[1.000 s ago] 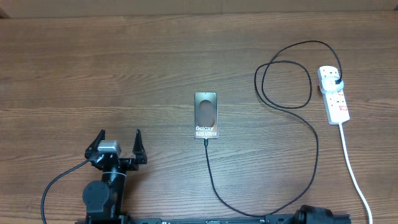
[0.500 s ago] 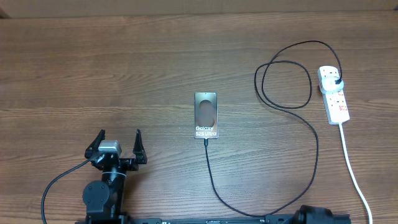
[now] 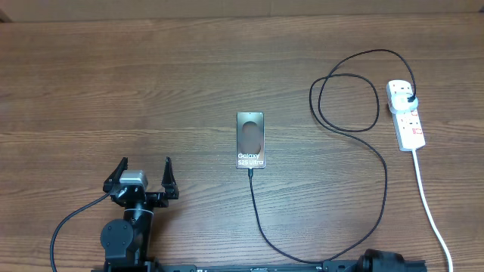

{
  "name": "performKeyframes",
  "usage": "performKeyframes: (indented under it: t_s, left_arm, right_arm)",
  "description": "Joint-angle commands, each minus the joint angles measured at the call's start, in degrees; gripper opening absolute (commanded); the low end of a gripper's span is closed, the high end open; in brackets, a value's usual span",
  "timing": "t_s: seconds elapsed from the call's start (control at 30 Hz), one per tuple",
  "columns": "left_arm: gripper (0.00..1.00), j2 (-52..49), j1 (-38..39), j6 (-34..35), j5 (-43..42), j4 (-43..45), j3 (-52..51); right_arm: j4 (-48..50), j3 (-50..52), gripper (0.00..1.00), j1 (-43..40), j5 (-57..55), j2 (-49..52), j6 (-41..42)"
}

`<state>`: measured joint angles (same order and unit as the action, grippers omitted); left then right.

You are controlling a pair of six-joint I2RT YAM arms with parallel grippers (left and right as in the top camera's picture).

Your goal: Plug charger to phone and switch on socket

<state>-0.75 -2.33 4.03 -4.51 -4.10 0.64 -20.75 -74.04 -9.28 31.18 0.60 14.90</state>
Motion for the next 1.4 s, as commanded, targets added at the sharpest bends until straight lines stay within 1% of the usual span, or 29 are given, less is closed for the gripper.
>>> performKeyframes:
  t_s: [0.0,0.1,0.23,0.33,0.5,0.67,0.87,1.07,1.37]
  left_arm:
    - [1.0,0.46,0.26,-1.09,0.02,0.02,-0.37]
    - [1.0,0.46,0.26,-1.09,0.02,0.02,-0.37]
    - [1.0,0.46,0.26,-1.09,0.02,0.02,-0.37]
    - [1.0,0.46,0.26,-1.09,0.02,0.02,-0.37]
    - [1.0,0.46,0.26,-1.09,0.02,0.02,-0.37]
    - [1.0,0.46,0.26,-1.09,0.02,0.02,-0.37]
    - [1.0,0.46,0.26,-1.09,0.02,0.02,-0.37]
    - [1.0,0.46,0.26,-1.09,0.02,0.02,-0.37]
    - [1.0,0.46,0.26,-1.09,0.02,0.0,-0.37]
  right_arm:
    - [1.27,3.93,1.0,-0.15,-1.7,-0.28,-0.15]
    - [-0.17,8.63,1.0,-0.83,-5.97,-0.28,-0.15]
    - [-5.44,15.8,1.0,-1.03,-7.26,-0.26,-0.13]
    - [-5.73,23.04,1.0,-1.03,-8.31,-0.26,-0.11]
    - [-1.14,37.77,1.0,-1.03,-9.53,-0.26,-0.09]
    - [8.87,53.81,1.0,-1.03,-11.82,-0.26,-0.09]
    - [16.04,67.01,1.0,-1.03,-14.47,-0.26,0.09]
    - [17.11,72.13,1.0,-1.03,-14.49,-0.26,0.07]
    - [16.83,73.29,1.0,-1.03,-14.64,0.11,0.04]
